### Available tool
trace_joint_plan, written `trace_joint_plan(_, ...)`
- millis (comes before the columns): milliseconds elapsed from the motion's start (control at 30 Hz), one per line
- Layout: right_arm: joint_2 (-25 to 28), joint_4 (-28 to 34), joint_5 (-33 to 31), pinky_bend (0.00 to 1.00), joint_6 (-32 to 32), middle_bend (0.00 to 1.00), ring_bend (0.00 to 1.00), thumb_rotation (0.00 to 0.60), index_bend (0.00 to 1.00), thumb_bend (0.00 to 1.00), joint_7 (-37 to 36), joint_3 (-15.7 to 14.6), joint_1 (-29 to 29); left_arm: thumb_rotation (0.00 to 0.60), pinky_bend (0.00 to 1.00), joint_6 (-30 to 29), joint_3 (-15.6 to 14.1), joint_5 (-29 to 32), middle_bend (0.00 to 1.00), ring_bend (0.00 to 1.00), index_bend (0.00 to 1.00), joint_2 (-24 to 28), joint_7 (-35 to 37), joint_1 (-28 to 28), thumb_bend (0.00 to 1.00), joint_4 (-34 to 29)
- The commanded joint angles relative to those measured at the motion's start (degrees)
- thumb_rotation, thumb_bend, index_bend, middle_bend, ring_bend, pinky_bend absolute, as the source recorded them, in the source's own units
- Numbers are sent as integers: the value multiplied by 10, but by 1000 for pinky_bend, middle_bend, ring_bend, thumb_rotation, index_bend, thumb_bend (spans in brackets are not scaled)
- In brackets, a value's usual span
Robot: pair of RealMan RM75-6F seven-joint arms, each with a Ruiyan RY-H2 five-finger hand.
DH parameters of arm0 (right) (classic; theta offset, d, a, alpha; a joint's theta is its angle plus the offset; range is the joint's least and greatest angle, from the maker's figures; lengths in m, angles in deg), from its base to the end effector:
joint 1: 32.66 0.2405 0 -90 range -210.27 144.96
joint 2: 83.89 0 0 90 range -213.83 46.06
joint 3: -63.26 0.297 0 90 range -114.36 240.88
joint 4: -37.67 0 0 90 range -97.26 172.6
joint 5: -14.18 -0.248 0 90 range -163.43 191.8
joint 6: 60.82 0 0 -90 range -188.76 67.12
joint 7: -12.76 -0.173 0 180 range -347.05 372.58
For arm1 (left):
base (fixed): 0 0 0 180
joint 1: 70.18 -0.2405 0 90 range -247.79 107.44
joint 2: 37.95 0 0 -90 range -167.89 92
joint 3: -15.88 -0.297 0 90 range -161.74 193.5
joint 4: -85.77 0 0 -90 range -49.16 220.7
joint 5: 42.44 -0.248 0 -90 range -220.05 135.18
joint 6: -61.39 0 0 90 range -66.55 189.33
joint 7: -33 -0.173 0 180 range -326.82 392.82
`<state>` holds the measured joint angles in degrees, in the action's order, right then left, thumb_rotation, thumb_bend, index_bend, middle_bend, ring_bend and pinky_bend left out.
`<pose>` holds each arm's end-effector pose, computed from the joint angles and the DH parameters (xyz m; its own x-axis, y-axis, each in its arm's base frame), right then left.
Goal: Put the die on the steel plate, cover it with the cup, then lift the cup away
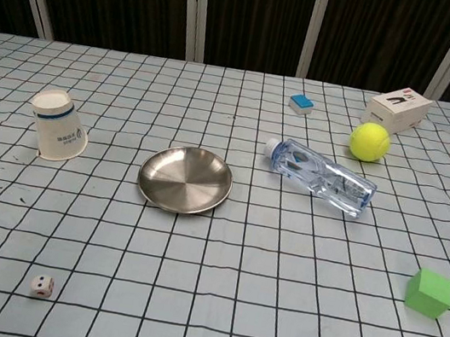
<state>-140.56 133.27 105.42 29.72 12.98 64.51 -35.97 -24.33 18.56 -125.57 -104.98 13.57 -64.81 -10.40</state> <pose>-0.3671 -0.1573 0.1871 0.4693 0.0041 0.8830 -0.8828 0.0274 0.4690 -0.3466 0.2167 0.1202 0.5850 0.0095 0.8110 0.8107 0.0230 -0.5850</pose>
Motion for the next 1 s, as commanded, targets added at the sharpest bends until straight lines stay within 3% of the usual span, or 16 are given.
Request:
trace_joint_plan(33, 0, 0, 0, 31, 1, 137, 95, 600, 120, 131, 0, 0, 0, 600, 35, -2, -1, -2, 6, 0, 149, 1, -1, -1, 204, -1)
trace_joint_plan(633, 1, 1, -9, 30, -5, 137, 96, 600, 120, 132, -2, -2, 1, 600, 35, 24, -14, -23, 28, 0, 166, -5, 11, 12, 204, -1)
trace_joint_plan(833, 2, 3, -9, 30, -5, 136, 96, 600, 120, 131, -4, -3, 1, 600, 37, 97, -40, -89, 66, 0, 221, -1, 88, 59, 204, -33)
trace_joint_plan(1000, 2, 2, -13, 31, -8, 136, 95, 600, 120, 132, -7, -3, 2, 600, 37, 168, -41, -111, 71, 0, 254, -13, 24, 106, 204, -70)
